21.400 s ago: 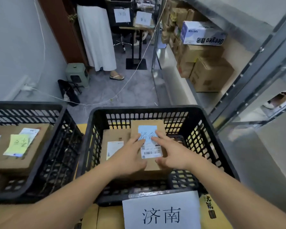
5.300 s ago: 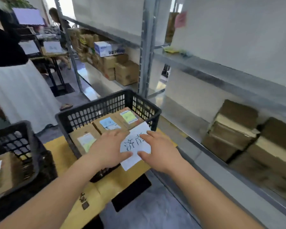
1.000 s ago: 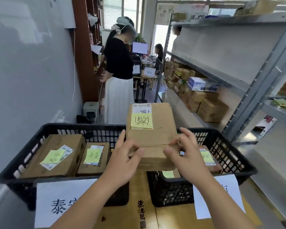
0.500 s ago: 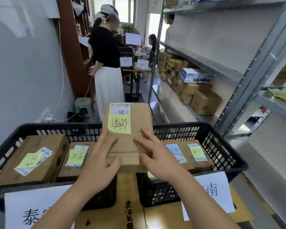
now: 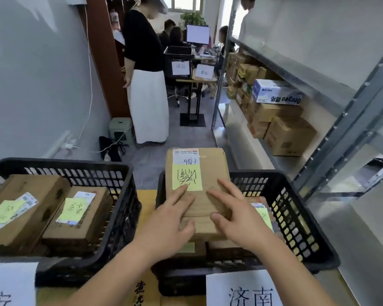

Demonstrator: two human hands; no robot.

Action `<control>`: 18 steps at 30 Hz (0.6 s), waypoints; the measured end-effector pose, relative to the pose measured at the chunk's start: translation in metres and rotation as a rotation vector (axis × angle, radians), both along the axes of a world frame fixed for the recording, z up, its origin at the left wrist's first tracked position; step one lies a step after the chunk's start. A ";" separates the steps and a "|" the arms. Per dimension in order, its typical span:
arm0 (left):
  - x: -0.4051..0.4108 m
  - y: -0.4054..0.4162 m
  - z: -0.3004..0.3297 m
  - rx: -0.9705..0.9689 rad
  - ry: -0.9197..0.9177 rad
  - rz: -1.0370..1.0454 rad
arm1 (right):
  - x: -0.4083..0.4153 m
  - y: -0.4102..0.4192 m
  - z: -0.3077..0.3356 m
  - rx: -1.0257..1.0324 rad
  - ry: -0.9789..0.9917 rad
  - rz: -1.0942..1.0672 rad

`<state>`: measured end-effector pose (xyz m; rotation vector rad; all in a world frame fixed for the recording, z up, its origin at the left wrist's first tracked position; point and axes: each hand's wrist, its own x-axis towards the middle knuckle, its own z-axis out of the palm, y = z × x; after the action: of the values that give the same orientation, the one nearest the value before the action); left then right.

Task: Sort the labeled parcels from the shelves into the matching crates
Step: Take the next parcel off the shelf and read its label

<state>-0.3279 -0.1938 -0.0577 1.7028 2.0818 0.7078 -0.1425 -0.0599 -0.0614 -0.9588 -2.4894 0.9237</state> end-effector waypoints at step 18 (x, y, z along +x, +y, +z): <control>0.012 0.046 -0.092 -0.488 0.009 0.208 | -0.028 0.045 -0.103 -0.216 -0.324 0.251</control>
<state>-0.3155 -0.1482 -0.1501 1.2368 2.2250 0.2126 -0.1704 -0.0145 -0.1643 -0.9378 -2.8782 1.2212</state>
